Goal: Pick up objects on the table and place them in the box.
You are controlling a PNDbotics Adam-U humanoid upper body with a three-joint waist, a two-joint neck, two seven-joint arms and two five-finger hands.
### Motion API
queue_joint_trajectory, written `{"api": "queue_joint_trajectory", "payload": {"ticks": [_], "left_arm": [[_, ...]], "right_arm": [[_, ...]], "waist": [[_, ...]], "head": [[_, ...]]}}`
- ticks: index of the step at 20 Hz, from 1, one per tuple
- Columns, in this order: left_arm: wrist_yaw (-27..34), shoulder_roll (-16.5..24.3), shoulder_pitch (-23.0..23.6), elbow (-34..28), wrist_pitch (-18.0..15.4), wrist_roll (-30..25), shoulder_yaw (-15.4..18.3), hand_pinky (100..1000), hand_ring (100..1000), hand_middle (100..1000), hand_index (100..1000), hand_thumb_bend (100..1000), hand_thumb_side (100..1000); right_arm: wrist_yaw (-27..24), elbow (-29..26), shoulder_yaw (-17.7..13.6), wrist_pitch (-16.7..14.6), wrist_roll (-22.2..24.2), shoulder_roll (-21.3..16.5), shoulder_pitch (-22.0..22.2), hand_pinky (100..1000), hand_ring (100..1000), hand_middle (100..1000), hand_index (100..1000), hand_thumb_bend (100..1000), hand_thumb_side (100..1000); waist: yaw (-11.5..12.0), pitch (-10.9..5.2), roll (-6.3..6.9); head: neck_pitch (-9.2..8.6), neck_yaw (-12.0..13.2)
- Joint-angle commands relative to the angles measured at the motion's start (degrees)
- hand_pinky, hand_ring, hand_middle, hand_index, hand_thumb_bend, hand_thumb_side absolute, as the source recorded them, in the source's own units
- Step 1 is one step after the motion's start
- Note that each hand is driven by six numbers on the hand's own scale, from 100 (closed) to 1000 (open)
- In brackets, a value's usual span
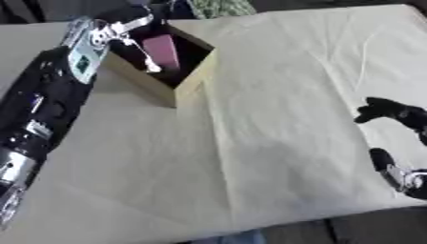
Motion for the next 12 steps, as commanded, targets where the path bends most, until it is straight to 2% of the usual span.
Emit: {"api": "queue_joint_trajectory", "payload": {"ticks": [1,4,6,10,12], "left_arm": [[-3.1,-0.5,-1.5,0.6,-1.2,1.2,0.5,700,594,566,803,583,203],[-4.8,-0.8,-1.5,1.1,-2.3,1.4,0.6,734,637,638,850,688,288],[-5.2,-0.8,-1.5,1.0,-2.5,1.7,0.7,745,660,667,864,726,311],[-5.2,-0.3,-1.4,0.5,-2.0,2.5,0.8,777,713,736,890,785,353],[-4.7,0.1,-1.3,0.0,-1.7,2.9,0.9,779,715,738,889,788,355]], "right_arm": [[-0.6,-0.6,-0.1,-0.1,0.3,-0.6,-0.7,895,884,735,1000,100,459],[-0.6,-0.5,-0.2,0.0,0.3,-0.6,-0.7,895,884,734,1000,100,458],[-0.6,-0.5,-0.3,0.0,0.3,-0.5,-0.6,895,884,734,1000,100,458],[-0.6,-0.5,-0.4,0.0,0.2,-0.5,-0.5,895,884,731,1000,100,458],[-0.6,-0.5,-0.5,0.0,0.2,-0.5,-0.5,895,884,731,1000,100,458]], "waist": [[-0.1,-0.82,-0.10],[-0.2,-0.83,-0.09],[-0.1,-0.84,-0.10],[0.0,-0.94,-0.12],[0.1,-0.99,-0.12]], "head": [[0.29,0.2],[0.29,0.2],[0.29,0.2],[0.29,0.1],[0.29,0.1]]}}
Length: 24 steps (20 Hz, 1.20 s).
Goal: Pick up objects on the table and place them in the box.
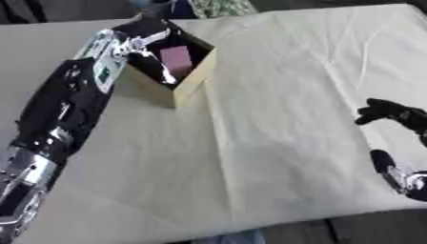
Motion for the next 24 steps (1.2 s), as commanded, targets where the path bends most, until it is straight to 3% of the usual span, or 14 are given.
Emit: {"api": "queue_joint_trajectory", "payload": {"ticks": [1,6,7,11,14,18,23,24], "left_arm": [[0.6,1.7,-1.3,-1.6,0.4,0.8,0.7,779,715,738,889,788,355],[1.0,1.8,-1.2,-1.9,0.7,0.8,0.5,780,717,739,889,789,356],[1.3,2.2,-1.6,-2.3,0.5,1.0,0.9,774,699,721,867,786,393],[4.3,7.2,-1.8,-7.3,-2.2,4.0,3.2,765,683,705,854,776,400],[7.2,10.8,0.3,-11.9,-3.2,5.2,2.8,763,681,703,852,774,401],[10.7,12.9,2.3,-17.5,-1.4,3.8,2.5,754,663,685,834,765,402],[15.5,18.1,9.4,-25.2,-3.5,7.6,3.3,740,639,659,808,779,369],[16.4,18.6,10.9,-26.7,-3.2,8.4,3.4,740,639,659,808,743,391]], "right_arm": [[-0.5,-0.5,-0.5,0.0,-0.1,-0.6,-0.5,895,884,731,1000,100,458],[-0.5,-0.5,-0.5,0.0,-0.1,-0.6,-0.5,895,884,731,1000,100,458],[-0.4,-0.4,-0.6,0.1,-0.2,-0.7,-0.3,895,884,731,1000,100,455],[-0.1,-0.3,-1.2,0.2,-0.6,-0.9,0.2,895,884,732,1000,100,456],[0.1,-0.3,-1.4,0.2,-0.8,-1.0,0.3,895,884,732,1000,100,456],[0.3,-0.3,-1.5,0.3,-0.9,-1.1,0.4,895,884,732,1000,100,456],[0.7,-0.3,-2.0,0.3,-1.5,-1.1,0.7,895,884,732,1000,100,464],[0.7,-0.3,-2.1,0.3,-1.6,-1.1,0.7,895,884,732,1000,100,457]], "waist": [[0.0,-1.00,-0.11],[0.1,-1.01,-0.11],[0.5,-1.28,-0.05],[2.3,-1.55,0.10],[2.9,-1.58,0.22],[3.4,-1.60,0.30],[5.1,-1.59,0.08],[5.4,-1.57,-0.02]], "head": [[0.29,0.0],[0.29,0.0],[0.29,-0.3],[0.29,-1.3],[0.29,-1.6],[0.29,-2.0],[0.29,-2.8],[0.29,-2.9]]}}
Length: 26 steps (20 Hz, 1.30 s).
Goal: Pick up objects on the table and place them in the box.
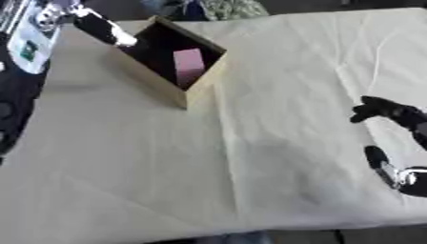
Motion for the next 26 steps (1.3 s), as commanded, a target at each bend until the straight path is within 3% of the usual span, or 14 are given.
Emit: {"api": "queue_joint_trajectory", "payload": {"ticks": [1,4,5,7,15,20,26], "left_arm": [[3.2,3.6,2.3,-5.7,0.4,2.3,1.0,733,628,647,798,736,391],[6.1,3.8,7.0,-10.5,2.2,2.5,1.5,728,620,637,788,723,389],[7.1,3.7,8.6,-12.0,2.8,2.6,1.8,722,612,629,778,761,352],[9.0,3.4,11.7,-15.2,4.1,2.9,2.6,713,601,618,763,702,375],[17.0,0.5,24.4,-28.1,11.7,2.0,6.4,702,586,605,743,684,371],[21.7,1.1,26.4,-33.1,15.7,0.4,7.2,702,586,605,743,684,371],[27.9,1.4,27.2,-33.8,17.6,-0.8,8.4,693,575,596,723,660,366]], "right_arm": [[0.2,-0.7,-0.7,0.0,-0.5,-1.1,-0.4,894,884,733,1000,100,456],[0.4,-0.7,-1.0,0.1,-0.9,-1.0,-0.3,895,884,732,1000,100,457],[0.4,-0.7,-1.0,0.1,-1.0,-1.0,-0.2,895,884,732,1000,100,456],[0.4,-0.7,-1.0,0.1,-1.0,-0.9,-0.2,895,884,732,1000,100,456],[0.3,-0.7,-0.8,0.0,-1.3,-0.7,-0.3,894,882,731,1000,100,458],[0.2,-0.7,-0.7,0.0,-1.2,-0.7,-0.3,894,882,731,1000,100,458],[0.0,-0.7,-0.8,0.0,-1.4,-0.4,-0.4,892,879,724,1000,100,459]], "waist": [[0.3,-1.02,-0.08],[0.9,-0.94,-0.27],[1.0,-0.92,-0.33],[1.2,-0.90,-0.42],[1.2,-0.99,-0.62],[1.1,-1.03,-0.62],[1.2,-0.72,-0.82]], "head": [[0.29,-0.4],[0.29,-0.6],[0.29,-0.6],[0.29,-0.6],[0.29,-0.1],[0.29,0.1],[-0.21,1.0]]}}
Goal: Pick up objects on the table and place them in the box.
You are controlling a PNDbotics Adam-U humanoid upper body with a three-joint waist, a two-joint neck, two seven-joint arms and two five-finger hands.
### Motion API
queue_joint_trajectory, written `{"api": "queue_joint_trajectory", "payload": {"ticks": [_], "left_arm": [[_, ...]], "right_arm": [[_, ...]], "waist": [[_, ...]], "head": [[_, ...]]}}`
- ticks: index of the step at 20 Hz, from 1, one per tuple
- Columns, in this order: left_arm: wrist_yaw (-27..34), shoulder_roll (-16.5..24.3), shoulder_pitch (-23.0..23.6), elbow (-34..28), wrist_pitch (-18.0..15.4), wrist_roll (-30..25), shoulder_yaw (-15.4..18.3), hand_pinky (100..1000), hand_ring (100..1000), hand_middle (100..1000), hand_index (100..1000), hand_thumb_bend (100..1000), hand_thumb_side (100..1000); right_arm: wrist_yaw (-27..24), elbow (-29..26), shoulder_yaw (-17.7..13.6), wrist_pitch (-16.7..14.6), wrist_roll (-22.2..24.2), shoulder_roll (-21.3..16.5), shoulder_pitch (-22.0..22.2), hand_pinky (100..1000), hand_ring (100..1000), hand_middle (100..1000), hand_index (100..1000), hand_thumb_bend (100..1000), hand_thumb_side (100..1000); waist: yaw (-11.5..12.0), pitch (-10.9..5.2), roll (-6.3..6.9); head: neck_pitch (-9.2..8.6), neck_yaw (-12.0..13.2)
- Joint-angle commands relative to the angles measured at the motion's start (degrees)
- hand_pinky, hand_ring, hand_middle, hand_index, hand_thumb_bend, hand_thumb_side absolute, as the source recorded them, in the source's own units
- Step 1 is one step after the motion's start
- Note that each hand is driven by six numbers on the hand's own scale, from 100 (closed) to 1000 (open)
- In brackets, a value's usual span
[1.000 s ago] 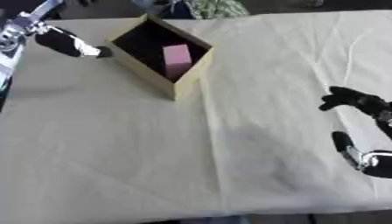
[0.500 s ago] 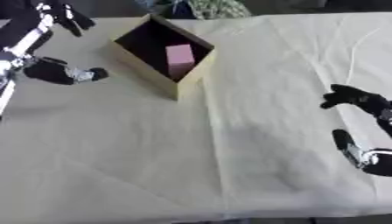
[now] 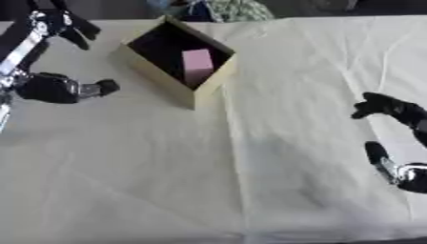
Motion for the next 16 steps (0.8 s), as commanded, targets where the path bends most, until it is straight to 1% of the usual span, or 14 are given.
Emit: {"api": "queue_joint_trajectory", "payload": {"ticks": [1,3,5,8,16], "left_arm": [[3.3,0.6,1.1,-1.1,0.6,0.2,1.8,693,575,596,723,660,366],[5.1,-1.7,2.9,-1.8,0.5,0.2,2.1,693,574,595,722,654,366],[6.5,-2.6,3.6,-2.2,0.9,0.0,2.4,691,572,594,719,650,365],[7.6,-3.1,4.4,-2.4,1.2,0.0,2.6,688,567,589,714,642,366],[8.5,-4.2,5.9,-2.4,1.8,1.2,3.0,681,557,579,703,617,367]], "right_arm": [[-0.1,-0.8,-0.5,-0.1,-0.3,-0.2,-0.5,892,879,724,1000,100,459],[-0.1,-0.7,-0.7,0.1,-0.7,-0.2,-0.5,892,878,723,1000,100,460],[-0.1,-0.8,-0.8,0.2,-1.0,-0.1,-0.4,891,878,723,1000,100,457],[-0.1,-0.8,-0.7,0.2,-1.0,-0.2,-0.5,891,877,718,1000,100,458],[-0.1,-0.9,-0.8,0.3,-1.3,-0.1,-0.3,889,876,717,1000,100,458]], "waist": [[0.0,-0.45,-0.07],[-0.1,-0.45,0.08],[-0.1,-0.46,0.12],[0.0,-0.46,0.19],[0.0,-0.51,0.27]], "head": [[-0.39,1.3],[-0.22,1.7],[-0.07,1.6],[-0.36,1.2],[-0.28,0.8]]}}
